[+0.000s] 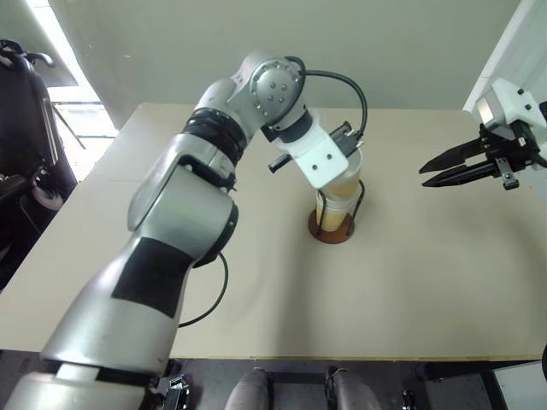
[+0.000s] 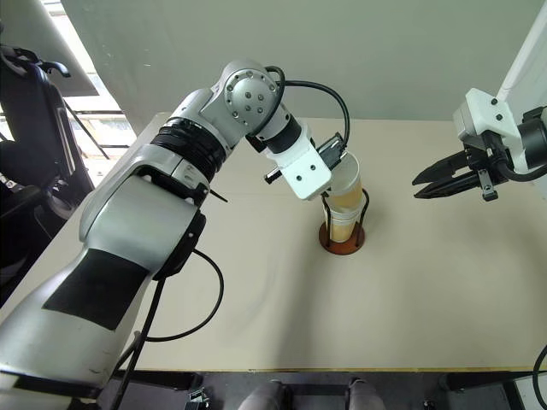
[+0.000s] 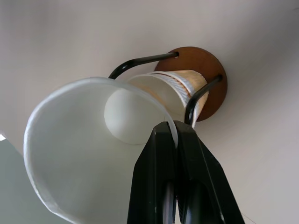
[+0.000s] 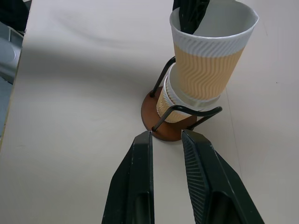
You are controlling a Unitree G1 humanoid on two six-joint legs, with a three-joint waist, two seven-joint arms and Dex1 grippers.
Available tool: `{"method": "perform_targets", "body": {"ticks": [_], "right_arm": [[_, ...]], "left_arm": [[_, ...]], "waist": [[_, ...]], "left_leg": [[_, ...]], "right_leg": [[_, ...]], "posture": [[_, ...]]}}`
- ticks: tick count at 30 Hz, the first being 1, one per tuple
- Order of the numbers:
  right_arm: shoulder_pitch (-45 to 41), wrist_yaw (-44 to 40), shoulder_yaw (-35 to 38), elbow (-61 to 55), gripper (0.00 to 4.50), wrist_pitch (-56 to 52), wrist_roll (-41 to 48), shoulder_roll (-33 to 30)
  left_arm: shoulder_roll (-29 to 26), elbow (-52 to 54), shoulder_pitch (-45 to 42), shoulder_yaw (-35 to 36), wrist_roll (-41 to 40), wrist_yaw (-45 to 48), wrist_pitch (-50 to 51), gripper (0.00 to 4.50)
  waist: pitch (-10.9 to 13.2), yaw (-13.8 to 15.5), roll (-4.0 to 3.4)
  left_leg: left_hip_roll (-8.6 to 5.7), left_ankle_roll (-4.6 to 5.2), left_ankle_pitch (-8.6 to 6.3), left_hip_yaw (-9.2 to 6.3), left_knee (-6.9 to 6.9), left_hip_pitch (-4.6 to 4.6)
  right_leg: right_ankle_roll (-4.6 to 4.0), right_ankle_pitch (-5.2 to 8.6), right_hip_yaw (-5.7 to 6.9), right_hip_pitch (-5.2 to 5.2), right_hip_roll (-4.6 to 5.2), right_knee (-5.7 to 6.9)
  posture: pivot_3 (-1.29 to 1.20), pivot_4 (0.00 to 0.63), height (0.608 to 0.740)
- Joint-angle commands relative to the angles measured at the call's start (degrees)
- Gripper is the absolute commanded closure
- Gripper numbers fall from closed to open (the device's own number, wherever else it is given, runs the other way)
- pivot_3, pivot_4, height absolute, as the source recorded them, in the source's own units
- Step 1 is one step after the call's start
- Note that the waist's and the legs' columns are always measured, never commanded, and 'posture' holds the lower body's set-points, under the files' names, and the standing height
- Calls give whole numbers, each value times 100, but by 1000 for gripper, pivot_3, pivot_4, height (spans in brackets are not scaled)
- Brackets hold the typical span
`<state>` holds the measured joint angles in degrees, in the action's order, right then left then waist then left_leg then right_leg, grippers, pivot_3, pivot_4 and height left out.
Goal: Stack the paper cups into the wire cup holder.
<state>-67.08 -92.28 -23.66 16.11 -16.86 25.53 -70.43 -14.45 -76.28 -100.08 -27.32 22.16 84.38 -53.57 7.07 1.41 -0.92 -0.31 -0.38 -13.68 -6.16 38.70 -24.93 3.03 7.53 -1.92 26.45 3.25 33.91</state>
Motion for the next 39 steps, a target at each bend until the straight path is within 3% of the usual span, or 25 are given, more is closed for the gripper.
{"method": "perform_targets", "body": {"ticks": [1, 11, 20, 24, 33, 34, 39], "right_arm": [[-33, -22, 285, -79, 3582, 15, 26, -101], [9, -22, 354, -57, 3582, 30, -76, -67], [8, -22, 384, -57, 3582, 16, -138, -34], [9, -22, 368, -66, 3582, 19, -150, -46], [8, -22, 374, -21, 3582, 24, -211, -39], [11, -22, 409, -3, 3582, 16, -246, -18], [146, 299, 900, 237, 3582, -239, -467, 292]], "left_arm": [[-2, 41, -89, 44, 98, -182, 7, 4474], [4, 19, -86, 27, 280, -328, 117, 4474], [69, 6, -52, 190, 89, 76, 288, 4474], [99, 22, -46, 294, -33, 206, 342, 3532], [76, 42, -103, 600, -238, -1, 611, 244], [58, 40, -127, 741, -347, -112, 769, 17], [-180, -20, -195, 2036, -1405, -720, 2805, 17]], "waist": [[0, 0, 0], [0, 0, 0], [0, 1, 0], [0, 0, 0], [0, 0, 0], [0, 0, 0], [0, -10, 0]], "left_leg": [[3, 1, 0, -4, 1, 0], [1, 4, -2, 5, 8, 1], [2, 6, -3, 4, 17, 0], [2, 7, -4, 5, 21, -1], [2, 9, -5, 8, 23, -1], [2, 9, -5, 8, 24, -2], [3, 9, -5, 18, 23, 0]], "right_leg": [[1, 0, -3, 0, 6, 0], [5, -5, -7, 0, 2, 0], [6, -8, -9, 0, 5, 1], [6, -10, -10, 0, 5, 1], [9, -11, -11, -1, 4, 0], [9, -11, -11, -1, 4, 0], [14, -14, -10, -1, 1, 0]], "posture": [[0, 150, 740], [0, 150, 740], [0, 150, 740], [0, 150, 740], [0, 150, 740], [0, 150, 740], [0, 150, 740]]}}
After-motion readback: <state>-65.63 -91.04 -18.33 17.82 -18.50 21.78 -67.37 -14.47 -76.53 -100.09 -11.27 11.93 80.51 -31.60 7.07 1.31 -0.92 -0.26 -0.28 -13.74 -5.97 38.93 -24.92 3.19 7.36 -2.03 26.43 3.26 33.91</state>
